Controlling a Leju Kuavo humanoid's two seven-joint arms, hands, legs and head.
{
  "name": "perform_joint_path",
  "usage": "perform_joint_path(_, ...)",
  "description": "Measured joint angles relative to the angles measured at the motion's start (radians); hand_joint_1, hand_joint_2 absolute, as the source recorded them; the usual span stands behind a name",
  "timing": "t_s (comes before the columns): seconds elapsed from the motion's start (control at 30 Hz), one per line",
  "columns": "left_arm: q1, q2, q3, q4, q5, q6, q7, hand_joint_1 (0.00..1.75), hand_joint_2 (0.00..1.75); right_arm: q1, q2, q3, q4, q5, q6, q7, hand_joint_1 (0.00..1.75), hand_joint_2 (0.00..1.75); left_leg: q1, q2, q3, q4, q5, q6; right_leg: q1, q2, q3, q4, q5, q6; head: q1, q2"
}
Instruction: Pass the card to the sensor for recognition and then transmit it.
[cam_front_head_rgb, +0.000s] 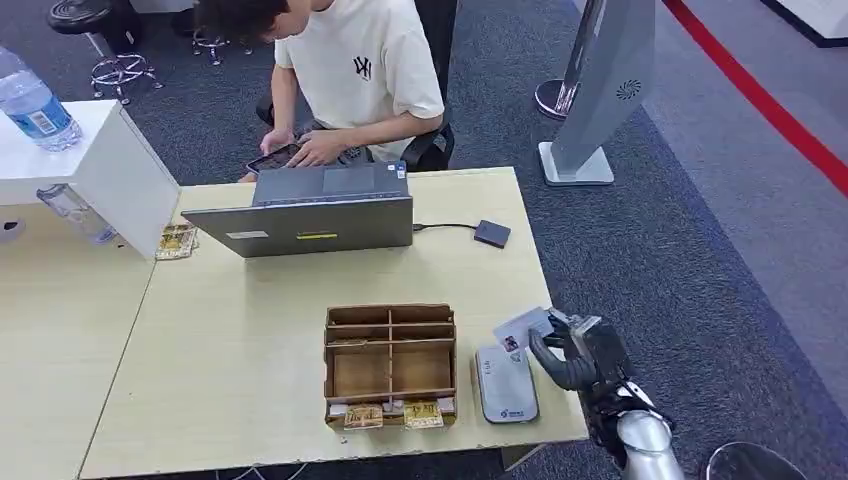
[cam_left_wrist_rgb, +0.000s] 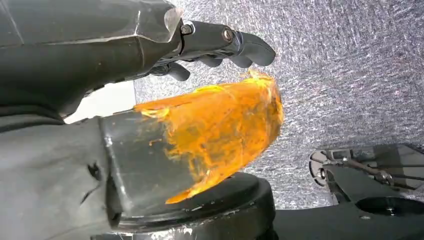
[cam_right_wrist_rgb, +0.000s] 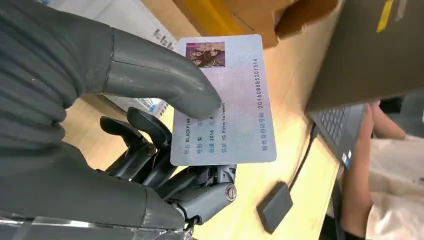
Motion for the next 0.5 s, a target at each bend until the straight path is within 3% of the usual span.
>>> perform_joint_path(0.23, 0.001, 0.007, 0.001, 0.0, 0.007, -0.005, -0.003, 0.0, 0.0, -0.003, -0.055, 0.0, 0.002, 0.035, 0.035, 0.0, 1.75, 1.75, 0.0, 0.0, 0.0, 0.0, 0.0, 0.0, 0.0, 0.0, 0.0, 0.0, 0.0, 0.0, 0.0, 0.0)
perform_joint_path(0.5, 0.002, 0.013, 0.008, 0.0, 0.01, -0.01, -0.005, 0.0, 0.0, -0.009, -0.114, 0.022, 0.006, 0.16, 0.03, 0.008, 1.75, 1.75, 0.0, 0.0, 0.0, 0.0, 0.0, 0.0, 0.0, 0.0, 0.0, 0.0, 0.0, 0.0, 0.0, 0.0)
